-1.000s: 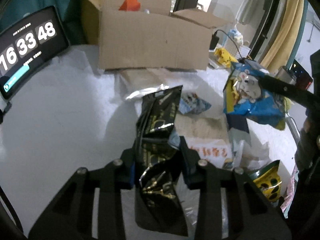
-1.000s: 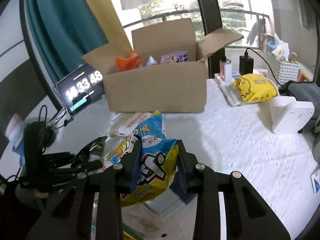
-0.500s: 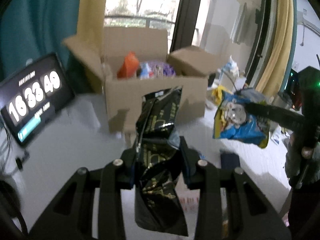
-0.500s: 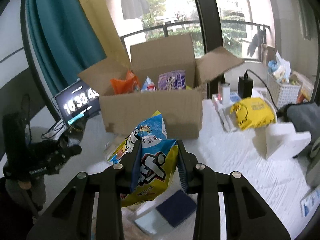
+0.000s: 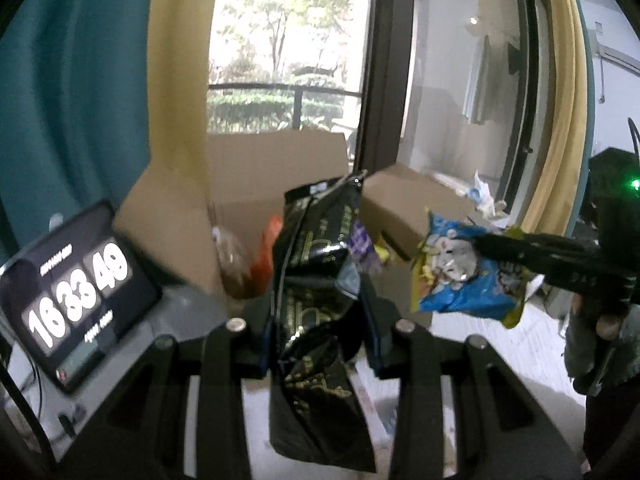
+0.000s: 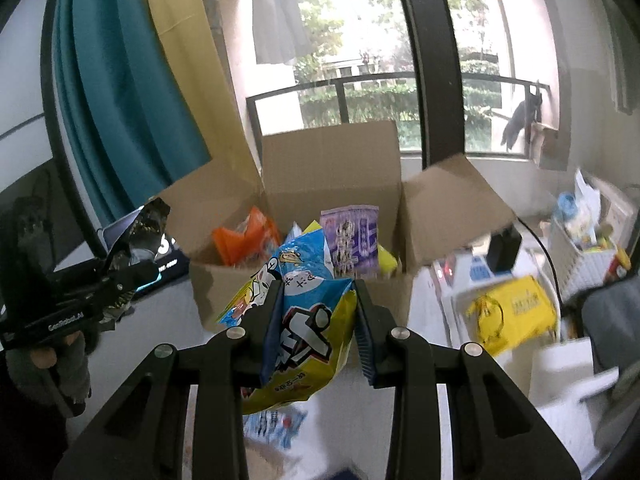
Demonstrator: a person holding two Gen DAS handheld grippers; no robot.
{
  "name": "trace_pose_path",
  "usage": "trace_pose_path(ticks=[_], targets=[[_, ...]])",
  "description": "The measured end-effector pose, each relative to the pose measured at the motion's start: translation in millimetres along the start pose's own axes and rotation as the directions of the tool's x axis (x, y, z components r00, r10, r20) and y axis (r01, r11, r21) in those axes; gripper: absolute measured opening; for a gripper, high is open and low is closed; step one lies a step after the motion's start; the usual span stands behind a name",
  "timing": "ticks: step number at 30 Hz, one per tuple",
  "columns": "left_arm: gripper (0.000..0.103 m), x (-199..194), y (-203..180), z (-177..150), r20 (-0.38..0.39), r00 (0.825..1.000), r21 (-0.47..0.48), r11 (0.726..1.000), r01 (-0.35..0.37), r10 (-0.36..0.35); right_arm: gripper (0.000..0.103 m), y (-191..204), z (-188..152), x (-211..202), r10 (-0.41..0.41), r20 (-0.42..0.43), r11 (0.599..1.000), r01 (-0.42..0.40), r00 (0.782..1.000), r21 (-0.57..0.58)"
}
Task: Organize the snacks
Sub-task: 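Carry both bags over the box and open both grippers to drop them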
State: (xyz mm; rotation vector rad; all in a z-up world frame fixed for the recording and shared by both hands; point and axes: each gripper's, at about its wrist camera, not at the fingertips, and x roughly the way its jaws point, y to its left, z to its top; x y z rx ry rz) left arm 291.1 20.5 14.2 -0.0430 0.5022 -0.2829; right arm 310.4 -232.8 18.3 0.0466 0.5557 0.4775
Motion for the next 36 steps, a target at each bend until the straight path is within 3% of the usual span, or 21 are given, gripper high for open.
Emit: trace_pose_path(ticks=[6,13,20,33,36], targets=[[0.036,10.5,-1.0,35.0,0.081,0.997,0.051,0.999,-0.011,0.007,0.035,16.0,37.6,22.0,0.024,0.048,0.998,-0.021,0.999,-0.054],[0.036,21.2,8.7,55.9,0.134,0.991,0.025,1.0,0.018,-0.021,0.035,33.4,62.8,50.5,-0.004,0.065,0.995,0.011,0.998,-0.097],[0.036,44.8,33.6,62.5,0.118,0.993,-0.029,0.999,0.028,-0.025,0.035,37.6,83.6,90.9,-0.019,0.044,0.991,0.025,0.999,-0.133],[0.036,53.2,91.0,63.1,0.108,0.991,-0.149,0.987,-0.065,0.081,0.035,57.8,117.1,185.5,0.043,-0.035,0.993,-0.047,0.998,-0.112],[0.036,55.7,97.3,64.9,0.103,0.991,-0.168,0.983,-0.07,0.089,0.046,57.9,114.8,202.4,-0.002,-0.067,0.993,-0.006,0.998,-0.118]])
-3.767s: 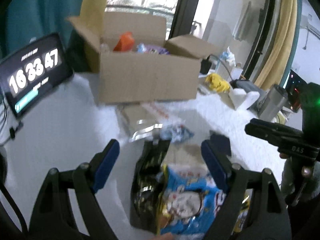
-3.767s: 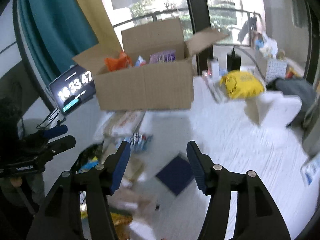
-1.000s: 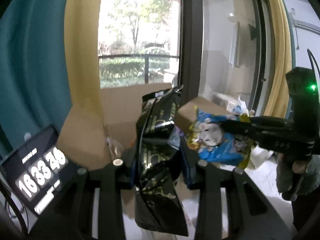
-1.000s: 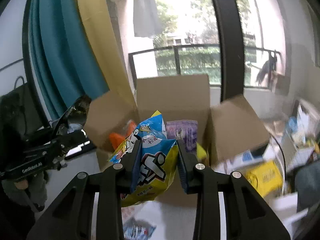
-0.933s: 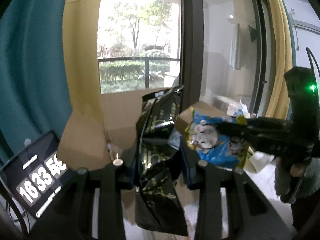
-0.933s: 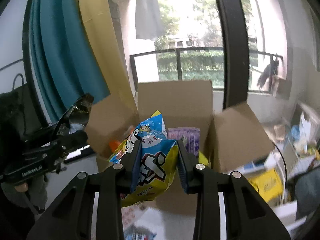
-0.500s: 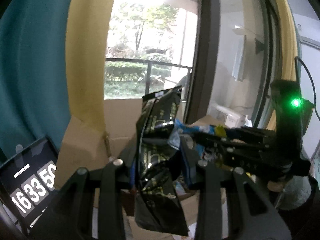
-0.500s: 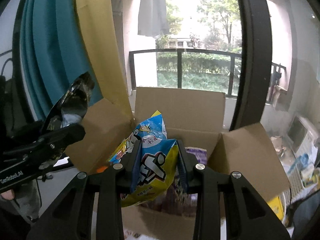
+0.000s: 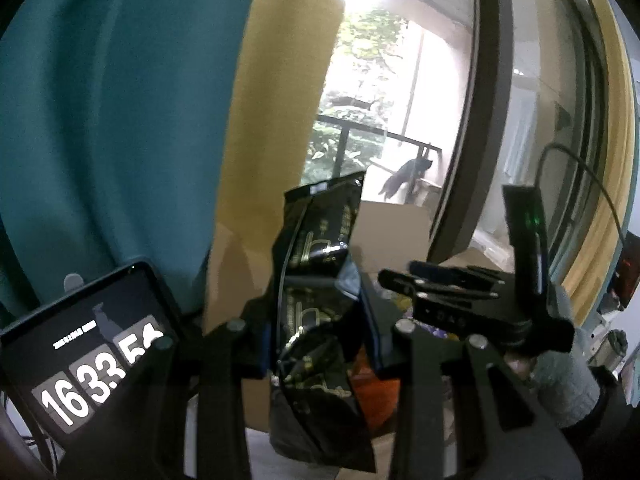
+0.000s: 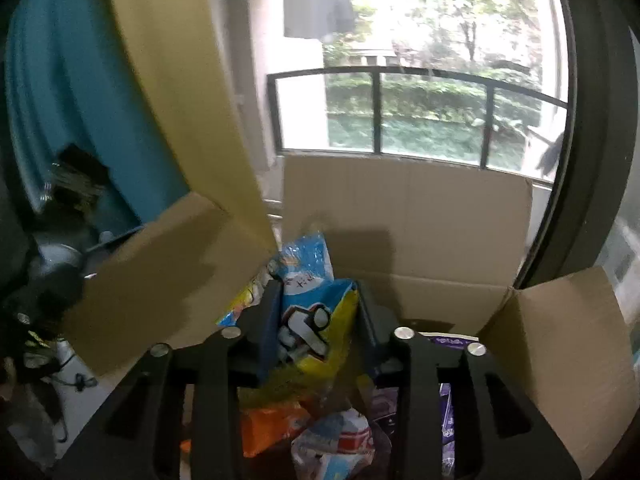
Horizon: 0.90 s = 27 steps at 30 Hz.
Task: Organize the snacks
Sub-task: 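Carry both bags over the box and open both grippers to drop them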
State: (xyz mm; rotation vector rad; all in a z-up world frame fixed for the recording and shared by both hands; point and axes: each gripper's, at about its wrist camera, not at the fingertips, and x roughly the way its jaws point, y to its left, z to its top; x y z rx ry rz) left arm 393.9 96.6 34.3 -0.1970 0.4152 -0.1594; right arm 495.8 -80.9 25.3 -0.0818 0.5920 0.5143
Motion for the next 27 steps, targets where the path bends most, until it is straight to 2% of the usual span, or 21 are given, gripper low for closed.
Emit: trace_pose_path(ticks=[1,2,7,13,16,25,27], targets=[[0.036,0.6,-0.1,-0.3,0.0,1.0,-0.001,1.0,0.0,0.0,0.054,-0.6,-0.9,-0.3,-0.01,0.003,1.0,0.01,1.0,-0.001],[0.036,1.7,-0.2,-0.2,0.001,1.0,0.0,1.0,0.0,0.0,0.055,-2.6,-2.5,-2.2,-0.013,0.004,1.0,0.013,1.0,-0.004],[0.036,3.4,-12.2,-4.2,-0.012,1.0,0.022,1.0,0.018,-0.017,0.055,-13.9,-7.4,-26.1,-0.052,0.024,0.999,0.052,0.998,0.0],[0.036,17.9,-50.7,-16.9,-0.066,0.995,0.087,0.993,0.075,-0.07,0.055,-29.5,-19.8,-71.0,-0.092,0.06,0.995,0.094,0.994,-0.016],[0.036,30.1,-62.2,-15.0,-0.084,0.993,0.087,0.992,0.093,-0.086,0.055,-41.8,-30.2,-95.8,-0.111,0.069,0.994,0.112,0.991,-0.012],[0.036,81.0,-61.4,7.6,-0.155,0.986,0.056,0.996,0.076,-0.066,0.055,-72.8,-45.9,-131.0,-0.167,0.089,0.986,0.166,0.982,0.02],[0.037,92.4,-57.5,10.0,-0.17,0.985,0.044,0.998,0.043,-0.035,0.055,-80.8,-50.7,-137.1,-0.182,0.097,0.983,0.179,0.979,0.039]])
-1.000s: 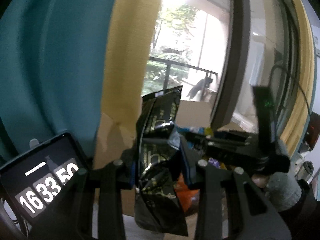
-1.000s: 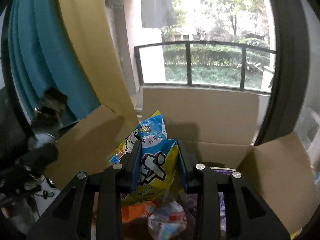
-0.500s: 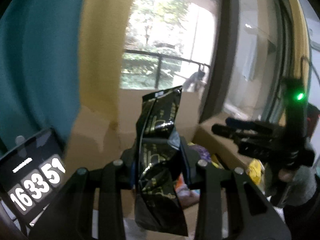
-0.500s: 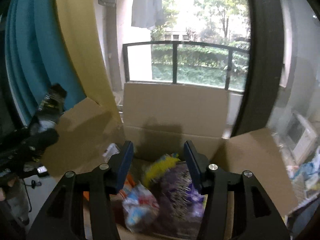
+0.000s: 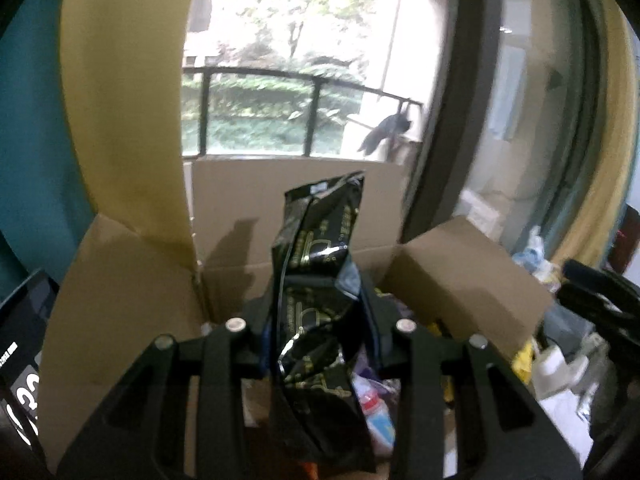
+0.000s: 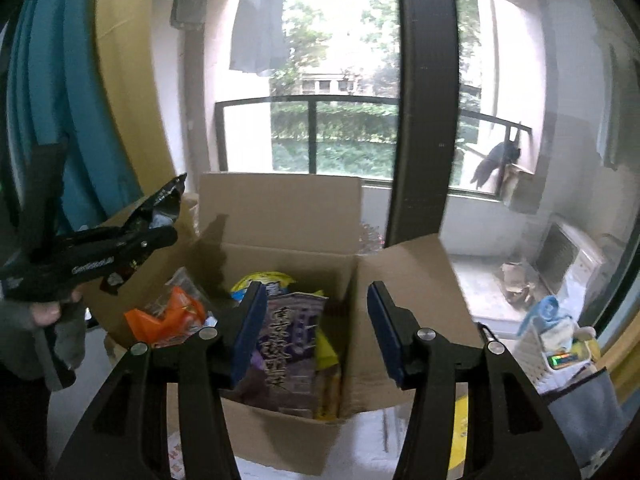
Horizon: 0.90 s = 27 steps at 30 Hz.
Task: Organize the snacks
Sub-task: 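Carry both bags over the box and open both grippers to drop them, then grasp the clear plastic pack with the left gripper while the right grasps the yellow-green chip bag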
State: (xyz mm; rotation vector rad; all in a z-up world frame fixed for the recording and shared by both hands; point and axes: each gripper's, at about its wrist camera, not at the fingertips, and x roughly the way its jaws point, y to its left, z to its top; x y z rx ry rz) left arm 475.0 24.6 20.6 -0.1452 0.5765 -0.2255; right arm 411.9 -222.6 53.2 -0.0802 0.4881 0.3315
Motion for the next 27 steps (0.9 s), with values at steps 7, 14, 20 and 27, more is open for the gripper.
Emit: trace_pose_path(ticks=[7,14,20,27], targets=[[0.073,1.6,16.0,3.7,-0.005,0.999,-0.069,0.997,-0.039,0.039,0.055,-20.1,-5.2,-5.3,-0.016,0.004,1.0,0.016,1.0,0.022],[0.074,-34.0,22.5,-2.7,0.021,0.999,-0.066,0.997,-0.045,0.047,0.055,-12.6,-13.6,-17.9,0.001,-0.002,1.0,-0.001,1.0,0.023],[0.074,-76.6,9.1,-18.3,0.044,0.999,-0.043,0.999,-0.023,0.025,0.055,-0.5,-27.0,-37.8,0.015,-0.013,1.0,-0.014,1.0,0.025],[0.074,-117.2,-26.1,-45.8,0.054,0.998,0.023,0.999,0.027,-0.029,0.055,11.3,-43.1,-72.1,0.017,-0.016,1.0,-0.017,1.0,0.013]])
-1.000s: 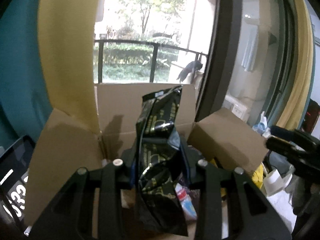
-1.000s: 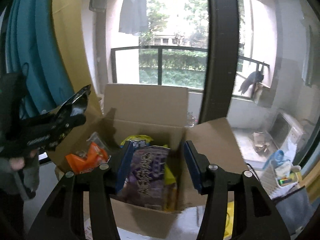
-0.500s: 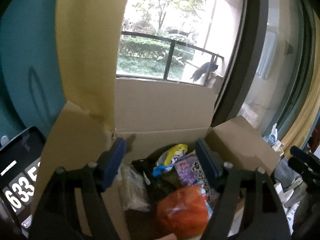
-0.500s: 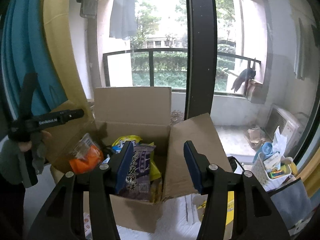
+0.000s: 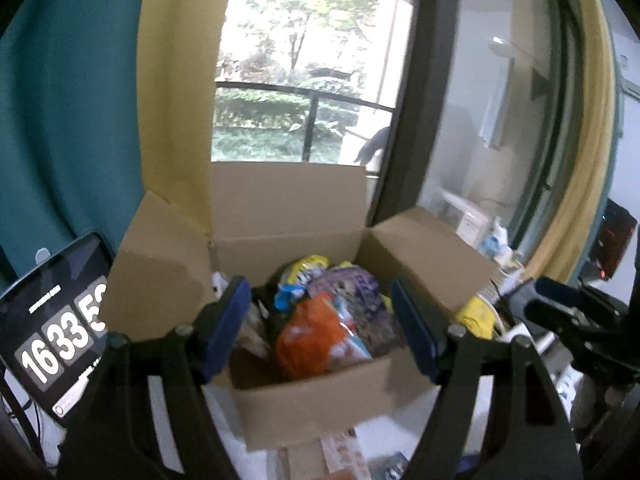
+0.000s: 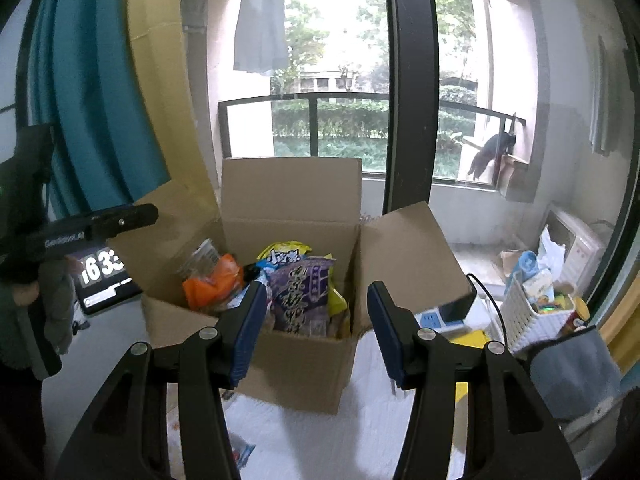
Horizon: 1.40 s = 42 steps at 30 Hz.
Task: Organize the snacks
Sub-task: 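Grasp the clear plastic pack with the left gripper while the right grasps the yellow-green chip bag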
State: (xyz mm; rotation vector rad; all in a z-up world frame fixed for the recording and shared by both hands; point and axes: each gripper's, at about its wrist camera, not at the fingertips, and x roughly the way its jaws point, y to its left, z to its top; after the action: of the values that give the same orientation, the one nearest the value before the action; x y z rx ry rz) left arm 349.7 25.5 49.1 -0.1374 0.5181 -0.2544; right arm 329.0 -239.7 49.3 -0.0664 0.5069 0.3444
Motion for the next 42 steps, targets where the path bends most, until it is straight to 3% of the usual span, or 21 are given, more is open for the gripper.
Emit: trace_pose_path(ticks=[17,34,42], targets=[[0.079,-74.6,-36.6,-69.0,0.005,0.999,-0.001,0.999,0.054,-0.054,0.055,22.7,-57.4,-80.5,0.056,-0.021,0.998,-0.055,0.998,0.041],[0.08,-104.7,-43.0,-165.0,-0.107,0.992,-0.064,0.996,0.065,-0.071,0.055,59.9,-128.5,-118.1,0.113,-0.102,0.993,-0.107,0.988,0.056],[0.08,-115.9,-44.6,-208.0,-0.183,0.981,-0.071,0.996,0.061,-0.073,0.055,71.9,-169.9,-126.1,0.151,-0.18,0.986,-0.135,0.972,0.102]])
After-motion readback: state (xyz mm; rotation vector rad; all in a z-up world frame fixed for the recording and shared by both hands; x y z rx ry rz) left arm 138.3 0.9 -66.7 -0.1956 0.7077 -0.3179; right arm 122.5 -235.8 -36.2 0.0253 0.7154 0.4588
